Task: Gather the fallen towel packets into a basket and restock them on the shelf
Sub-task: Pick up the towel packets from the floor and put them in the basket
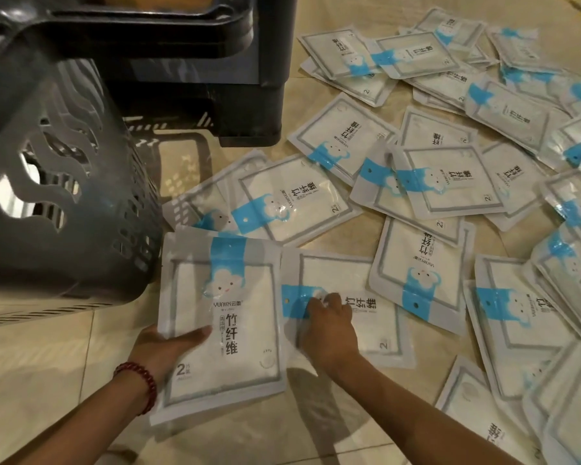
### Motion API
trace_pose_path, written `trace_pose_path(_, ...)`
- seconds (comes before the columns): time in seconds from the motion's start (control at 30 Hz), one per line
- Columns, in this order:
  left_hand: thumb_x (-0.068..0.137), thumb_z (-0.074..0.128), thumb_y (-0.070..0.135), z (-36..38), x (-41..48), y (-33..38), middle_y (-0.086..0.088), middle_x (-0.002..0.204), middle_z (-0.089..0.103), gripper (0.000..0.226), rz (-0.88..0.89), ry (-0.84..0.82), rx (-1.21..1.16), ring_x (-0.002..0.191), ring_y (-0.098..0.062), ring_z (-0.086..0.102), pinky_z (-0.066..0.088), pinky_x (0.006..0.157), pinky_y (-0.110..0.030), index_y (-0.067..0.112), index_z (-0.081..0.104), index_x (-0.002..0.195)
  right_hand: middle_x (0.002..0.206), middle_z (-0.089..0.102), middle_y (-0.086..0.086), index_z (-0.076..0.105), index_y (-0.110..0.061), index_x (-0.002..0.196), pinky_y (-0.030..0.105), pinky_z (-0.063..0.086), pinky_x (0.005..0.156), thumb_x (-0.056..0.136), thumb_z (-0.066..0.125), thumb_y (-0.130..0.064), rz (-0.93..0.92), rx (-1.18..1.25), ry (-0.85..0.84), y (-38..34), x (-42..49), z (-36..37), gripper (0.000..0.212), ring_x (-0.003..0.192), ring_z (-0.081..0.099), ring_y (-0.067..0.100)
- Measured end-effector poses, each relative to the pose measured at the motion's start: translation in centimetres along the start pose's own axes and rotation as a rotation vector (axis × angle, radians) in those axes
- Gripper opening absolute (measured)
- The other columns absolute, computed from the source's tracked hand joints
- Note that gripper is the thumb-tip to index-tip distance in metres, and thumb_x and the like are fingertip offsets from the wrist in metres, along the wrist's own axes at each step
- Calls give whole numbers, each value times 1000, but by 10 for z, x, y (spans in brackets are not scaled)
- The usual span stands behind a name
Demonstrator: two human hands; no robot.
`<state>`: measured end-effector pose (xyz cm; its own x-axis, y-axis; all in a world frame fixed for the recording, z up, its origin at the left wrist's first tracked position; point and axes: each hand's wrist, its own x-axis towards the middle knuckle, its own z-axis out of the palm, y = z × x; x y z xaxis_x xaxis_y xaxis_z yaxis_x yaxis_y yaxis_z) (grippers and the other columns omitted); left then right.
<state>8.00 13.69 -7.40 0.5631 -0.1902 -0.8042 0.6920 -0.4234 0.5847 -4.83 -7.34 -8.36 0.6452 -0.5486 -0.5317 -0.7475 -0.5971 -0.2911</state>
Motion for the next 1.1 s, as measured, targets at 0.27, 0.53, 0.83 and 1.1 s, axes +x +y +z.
trace_pose_path(0.27,45,84,24,0,0,-2,-10,78,74,56,16,32,-5,71,-28,72,56,67,-37,7,67,96,142,33,8,13,-10,147,37,38,101,76,74,-34,-31,-292,54,38,47,-54,96,131,31,27)
trace_pose_path(0.53,45,85,24,-1,-2,-4,-12,78,74,57,0,56,-14,73,-30,72,56,70,-41,7,67,97,118,53,2,50,-16,118,34,34,92,71,69,-58,25,-419,106,58,39,-42,65,115,42,23)
trace_pose_path(0.83,65,81,15,11,-3,3,-9,78,72,35,5,108,-83,72,-24,68,50,60,-28,6,65,95,65,53,-3,51,-20,72,29,34,56,84,66,-33,-139,161,264,70,20,-92,24,66,51,19)
trace_pose_path(1.1,70,79,12,15,-5,6,-13,89,71,32,-2,96,-133,75,-23,67,48,60,-25,5,65,98,67,60,0,57,-17,66,30,42,61,79,71,-16,-93,617,325,39,34,-100,19,64,55,18)
